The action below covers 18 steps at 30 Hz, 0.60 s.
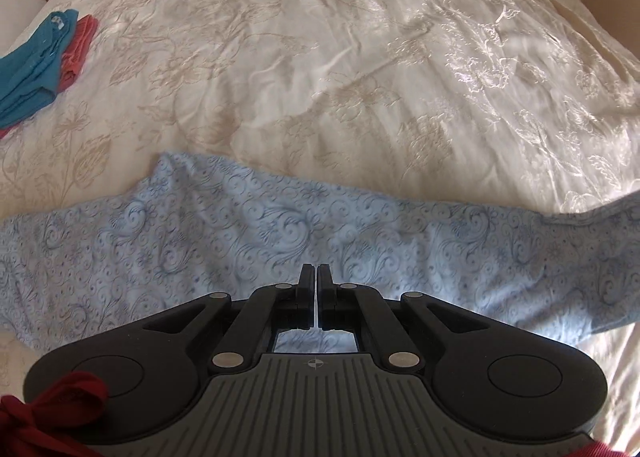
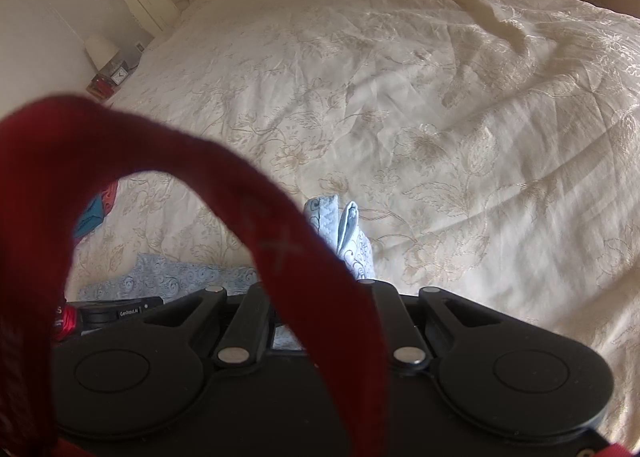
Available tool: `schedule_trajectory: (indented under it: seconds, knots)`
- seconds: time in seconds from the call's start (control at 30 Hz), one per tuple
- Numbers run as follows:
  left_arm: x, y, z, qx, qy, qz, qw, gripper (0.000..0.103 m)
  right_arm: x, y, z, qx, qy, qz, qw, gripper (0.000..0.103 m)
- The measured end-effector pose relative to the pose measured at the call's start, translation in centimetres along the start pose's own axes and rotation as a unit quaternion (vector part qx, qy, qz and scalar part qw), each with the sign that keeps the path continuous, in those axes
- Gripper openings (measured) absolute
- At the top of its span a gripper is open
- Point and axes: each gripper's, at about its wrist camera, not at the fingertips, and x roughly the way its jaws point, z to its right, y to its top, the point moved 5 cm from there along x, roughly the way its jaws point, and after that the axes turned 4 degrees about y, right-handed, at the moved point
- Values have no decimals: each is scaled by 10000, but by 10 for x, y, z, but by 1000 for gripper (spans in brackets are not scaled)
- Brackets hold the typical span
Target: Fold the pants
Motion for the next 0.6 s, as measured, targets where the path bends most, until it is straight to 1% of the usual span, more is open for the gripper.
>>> schedule_trajectory:
  seconds: [0.2, 0.3, 0.43, 0.5, 0.6]
  knots:
    - [-11, -26, -47, 149, -22, -104, 9998, 3, 25, -5, -72, -51, 340, -17, 9994, 17]
    - [-12, -36, -68, 164, -39, -147, 9998, 3, 52, -16, -110, -53, 513, -128, 9986, 17]
    - [-14, -44, -95, 144, -33, -179, 9997, 3, 97, -37, -150, -27, 662, -376, 9971, 17]
    - [-15, -46, -107, 118, -45, -184, 9998, 3, 117, -47, -165, -43, 674, -494, 9965, 17]
    - [-15, -47, -124, 108, -64, -197, 9997, 3, 144, -63, -184, -197, 577, -659, 9960, 17]
